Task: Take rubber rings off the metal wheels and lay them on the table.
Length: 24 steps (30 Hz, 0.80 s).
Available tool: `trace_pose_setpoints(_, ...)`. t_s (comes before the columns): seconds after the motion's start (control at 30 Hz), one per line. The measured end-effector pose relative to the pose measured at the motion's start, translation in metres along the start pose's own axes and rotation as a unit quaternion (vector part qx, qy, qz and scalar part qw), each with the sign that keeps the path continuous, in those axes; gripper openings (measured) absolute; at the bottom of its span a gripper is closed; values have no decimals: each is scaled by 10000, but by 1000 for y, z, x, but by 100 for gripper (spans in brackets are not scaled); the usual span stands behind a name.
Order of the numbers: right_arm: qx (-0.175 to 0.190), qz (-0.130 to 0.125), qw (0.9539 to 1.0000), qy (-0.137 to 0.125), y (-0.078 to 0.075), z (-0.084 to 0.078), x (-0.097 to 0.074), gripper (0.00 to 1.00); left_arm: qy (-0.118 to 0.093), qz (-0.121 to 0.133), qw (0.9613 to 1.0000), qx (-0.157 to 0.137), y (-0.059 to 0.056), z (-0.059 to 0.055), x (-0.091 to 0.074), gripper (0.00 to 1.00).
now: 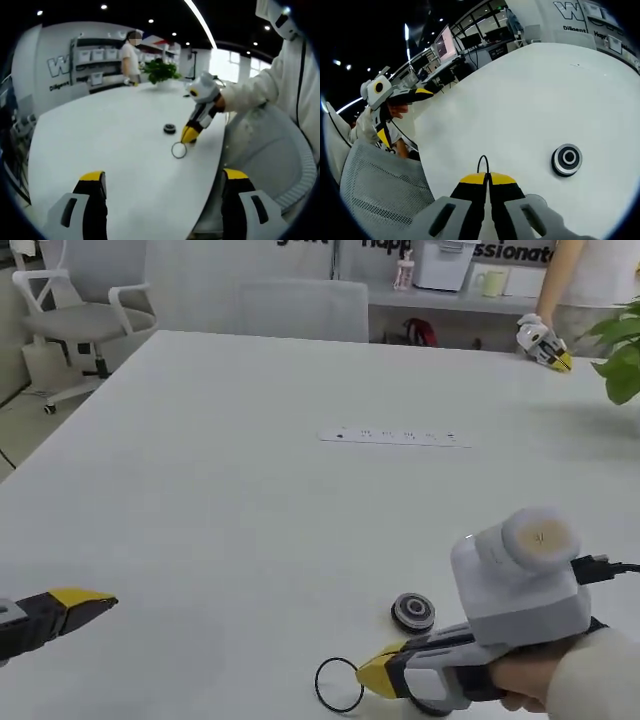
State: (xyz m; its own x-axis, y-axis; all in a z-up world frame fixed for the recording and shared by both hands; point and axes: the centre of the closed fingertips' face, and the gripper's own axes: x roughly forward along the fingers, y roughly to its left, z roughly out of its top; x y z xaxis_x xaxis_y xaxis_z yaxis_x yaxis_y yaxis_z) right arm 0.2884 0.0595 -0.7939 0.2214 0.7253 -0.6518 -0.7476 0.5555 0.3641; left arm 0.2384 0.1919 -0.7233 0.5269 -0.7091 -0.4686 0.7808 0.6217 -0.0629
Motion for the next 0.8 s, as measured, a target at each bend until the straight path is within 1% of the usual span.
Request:
trace_pose_setpoints(0.2, -58, 13, 10000, -21, -1, 0, 2, 0, 12, -43, 10000, 17, -1, 1, 2, 96)
trace_pose_setpoints(0.27, -57, 38, 10000, -37, 0, 0, 3, 4, 44, -61, 10000, 22, -2, 0, 3, 95)
trace_pose_setpoints(0.33, -96, 13, 10000, 7, -1, -3, 4, 8, 74, -62, 10000, 25, -1, -1, 3, 95)
trace_pose_setpoints(0.47, -227, -45, 9997, 94, -3, -6, 4, 9, 72, -81, 9999, 19, -1, 0, 4, 95)
trace_pose_setpoints(0.67, -296, -89, 9995, 95, -6, -5, -1, 14, 85, -102, 9999, 36, -2, 0, 5, 94)
trace_pose_setpoints(0.77, -334, -116, 9993, 70, -7, -3, -7, 14, 89, -128, 9999, 66, -3, 1, 5, 94)
trace_pose_setpoints(0.8, -327, -125, 9994, 25, -6, 0, -10, 15, 98, -134, 9998, 73, -3, 0, 4, 94)
